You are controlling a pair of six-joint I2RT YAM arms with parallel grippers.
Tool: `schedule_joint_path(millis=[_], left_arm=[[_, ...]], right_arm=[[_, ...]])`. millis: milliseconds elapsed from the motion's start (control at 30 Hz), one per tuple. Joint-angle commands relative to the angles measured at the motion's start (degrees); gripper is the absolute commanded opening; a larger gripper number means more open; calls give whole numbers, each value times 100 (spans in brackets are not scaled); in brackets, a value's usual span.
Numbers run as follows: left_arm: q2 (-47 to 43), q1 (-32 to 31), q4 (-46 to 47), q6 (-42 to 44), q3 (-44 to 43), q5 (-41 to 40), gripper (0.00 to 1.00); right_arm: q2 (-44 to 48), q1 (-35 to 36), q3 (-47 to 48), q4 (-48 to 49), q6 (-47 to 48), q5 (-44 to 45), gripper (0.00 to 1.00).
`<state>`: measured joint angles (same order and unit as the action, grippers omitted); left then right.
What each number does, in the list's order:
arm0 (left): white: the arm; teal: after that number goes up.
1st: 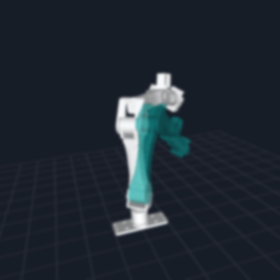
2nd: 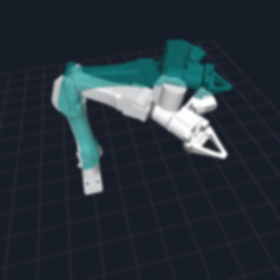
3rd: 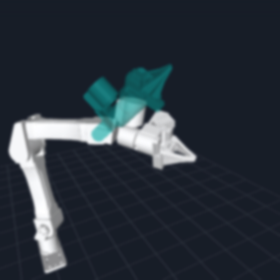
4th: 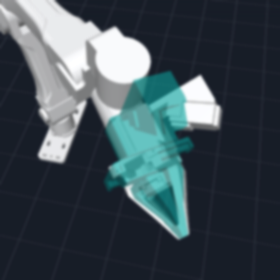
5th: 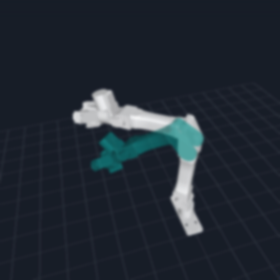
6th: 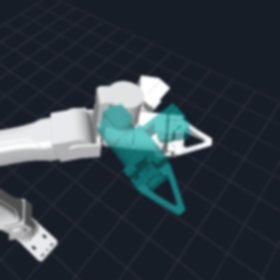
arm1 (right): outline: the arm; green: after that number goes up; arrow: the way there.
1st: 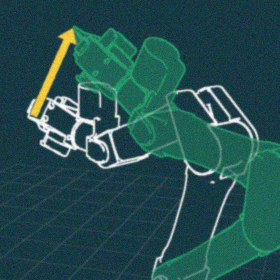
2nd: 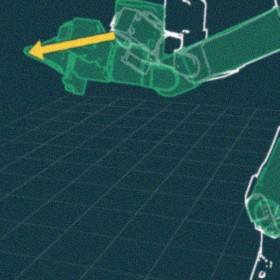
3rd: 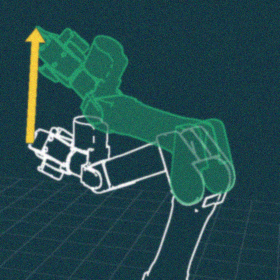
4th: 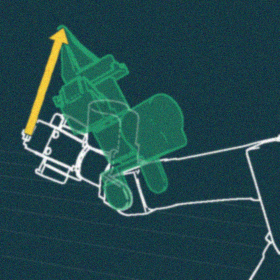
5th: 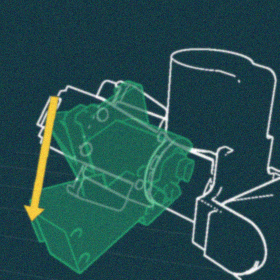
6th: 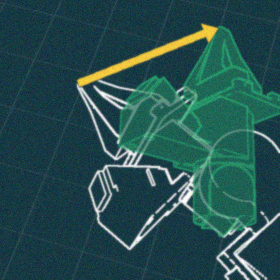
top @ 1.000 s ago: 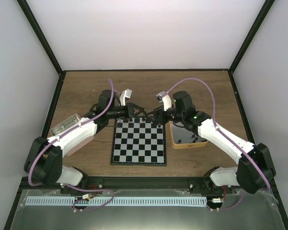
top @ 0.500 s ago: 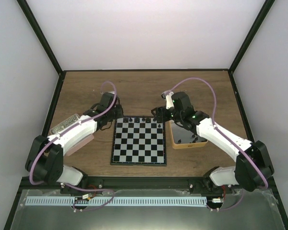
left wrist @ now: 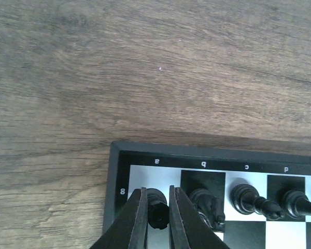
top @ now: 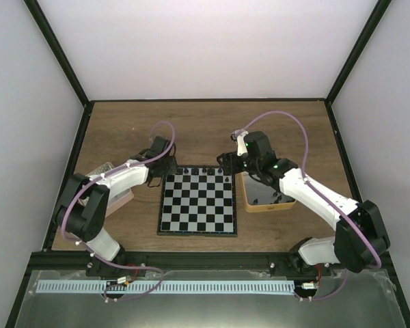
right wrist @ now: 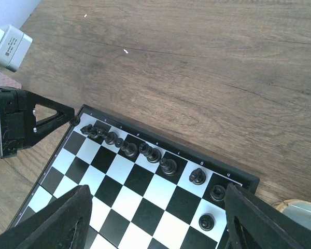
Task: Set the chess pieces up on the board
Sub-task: Place the chess piece on the chessboard.
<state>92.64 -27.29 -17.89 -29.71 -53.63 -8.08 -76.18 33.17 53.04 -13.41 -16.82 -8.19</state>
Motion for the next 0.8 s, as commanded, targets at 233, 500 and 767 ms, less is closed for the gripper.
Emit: schedule_joint_path(millis=[233,500,767], left_arm=[[224,27,314,57,54,281,6],[250,23,326,74,100,182,9],[40,26,181,101,133,102,23]], right_arm=[[-23,23,-9,-38,-50,132,72],[-86,23,22,-68,-58,155,72],[44,15,92,-131,-247,537,72]])
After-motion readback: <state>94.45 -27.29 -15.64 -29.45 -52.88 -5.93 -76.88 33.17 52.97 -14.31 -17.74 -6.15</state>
